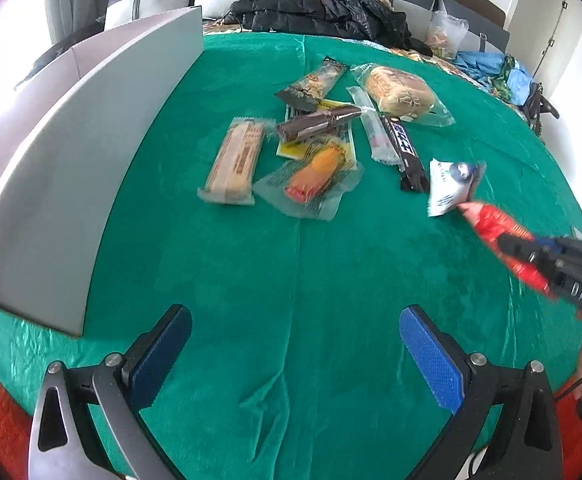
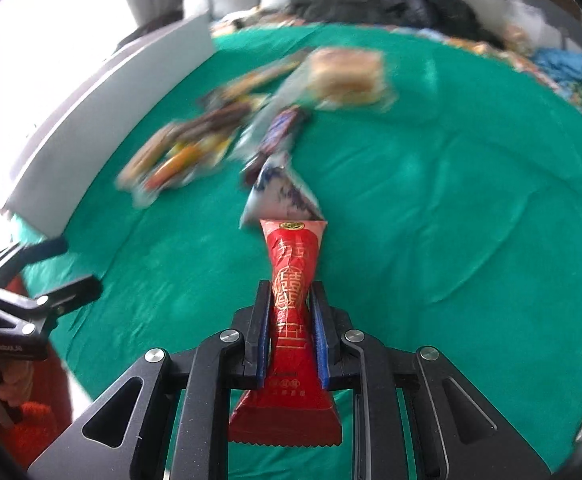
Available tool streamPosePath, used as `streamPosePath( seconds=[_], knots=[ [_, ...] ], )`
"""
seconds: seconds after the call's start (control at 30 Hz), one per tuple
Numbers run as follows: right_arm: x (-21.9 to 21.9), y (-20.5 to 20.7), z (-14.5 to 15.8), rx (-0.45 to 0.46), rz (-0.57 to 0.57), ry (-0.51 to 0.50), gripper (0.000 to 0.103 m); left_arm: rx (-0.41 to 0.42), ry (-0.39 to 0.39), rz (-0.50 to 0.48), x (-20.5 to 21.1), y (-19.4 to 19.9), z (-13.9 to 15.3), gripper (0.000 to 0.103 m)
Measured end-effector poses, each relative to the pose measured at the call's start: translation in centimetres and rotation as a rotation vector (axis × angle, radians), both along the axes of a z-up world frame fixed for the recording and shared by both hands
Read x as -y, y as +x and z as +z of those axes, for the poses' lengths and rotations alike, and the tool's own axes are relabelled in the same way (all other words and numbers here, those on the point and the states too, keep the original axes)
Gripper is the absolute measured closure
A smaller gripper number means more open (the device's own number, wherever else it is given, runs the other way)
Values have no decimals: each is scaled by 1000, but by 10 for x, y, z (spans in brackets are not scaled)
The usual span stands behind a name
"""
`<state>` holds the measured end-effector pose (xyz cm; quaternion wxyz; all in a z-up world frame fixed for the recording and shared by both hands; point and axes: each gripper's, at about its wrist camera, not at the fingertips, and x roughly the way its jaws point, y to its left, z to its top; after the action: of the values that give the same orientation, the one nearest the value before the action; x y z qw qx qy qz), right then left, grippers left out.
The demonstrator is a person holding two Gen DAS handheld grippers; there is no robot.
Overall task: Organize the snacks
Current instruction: 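Grasp the red wrapped snack with the right tool while the left tool grasps the cream wafer bar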
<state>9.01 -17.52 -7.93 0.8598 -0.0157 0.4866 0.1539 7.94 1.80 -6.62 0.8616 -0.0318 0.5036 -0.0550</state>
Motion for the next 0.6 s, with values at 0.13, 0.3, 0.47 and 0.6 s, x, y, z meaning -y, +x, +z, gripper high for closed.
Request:
streamPosePath(
  seconds=[0.13,0.3,0.47,0.6],
  knots=[
    [23,28,-2,30,-66,-14,84,-15,-11,17,3,13,-5,0],
    [68,50,-2,-23,-155,171,84,-8,-24,14,6,21,0,0],
    [70,47,-3,-48,-168,229,83,24,6,-22,0,35,14,0],
    [64,46,-6,-57,-150,254,83,36,24,-2,-14,60,20,0]
  ],
)
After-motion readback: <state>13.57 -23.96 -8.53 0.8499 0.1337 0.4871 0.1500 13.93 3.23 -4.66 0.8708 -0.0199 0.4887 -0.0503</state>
